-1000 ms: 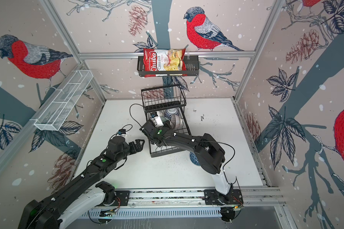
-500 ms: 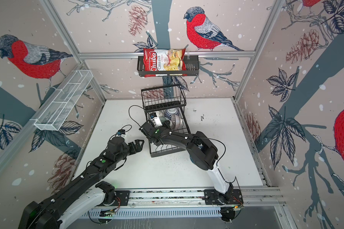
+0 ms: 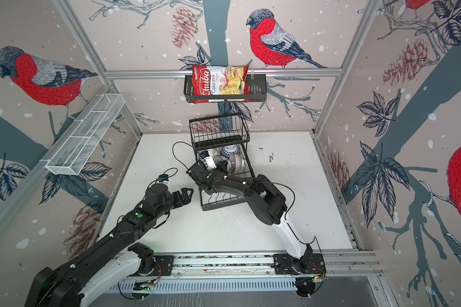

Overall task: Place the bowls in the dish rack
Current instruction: 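Lower the pale green bowl into the tier beside the pink-striped bowl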

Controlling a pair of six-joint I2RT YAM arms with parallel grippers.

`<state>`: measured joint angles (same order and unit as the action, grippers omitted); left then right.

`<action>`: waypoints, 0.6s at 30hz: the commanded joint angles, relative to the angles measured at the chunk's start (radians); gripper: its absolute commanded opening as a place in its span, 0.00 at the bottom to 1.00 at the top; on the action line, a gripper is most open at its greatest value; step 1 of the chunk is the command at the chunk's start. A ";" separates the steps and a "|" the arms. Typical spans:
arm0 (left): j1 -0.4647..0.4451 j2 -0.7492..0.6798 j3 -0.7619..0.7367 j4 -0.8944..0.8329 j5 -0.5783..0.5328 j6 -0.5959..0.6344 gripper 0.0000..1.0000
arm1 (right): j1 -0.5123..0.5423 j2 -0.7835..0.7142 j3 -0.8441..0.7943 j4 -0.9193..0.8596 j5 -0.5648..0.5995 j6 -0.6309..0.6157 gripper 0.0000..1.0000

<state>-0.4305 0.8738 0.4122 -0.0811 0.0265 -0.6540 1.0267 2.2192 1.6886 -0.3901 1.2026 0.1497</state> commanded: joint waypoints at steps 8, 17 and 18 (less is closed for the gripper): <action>0.001 0.010 -0.006 0.046 0.005 0.003 0.96 | 0.004 0.076 0.073 0.023 0.097 -0.043 0.00; 0.001 0.024 -0.010 0.059 0.009 0.001 0.96 | 0.014 0.121 0.095 0.030 0.114 -0.078 0.00; 0.001 0.025 -0.009 0.062 0.009 0.002 0.96 | 0.017 0.126 0.099 0.030 0.115 -0.083 0.00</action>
<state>-0.4305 0.8967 0.4046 -0.0635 0.0269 -0.6540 1.0401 2.3318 1.7798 -0.3454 1.3113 0.0967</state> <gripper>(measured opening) 0.964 0.082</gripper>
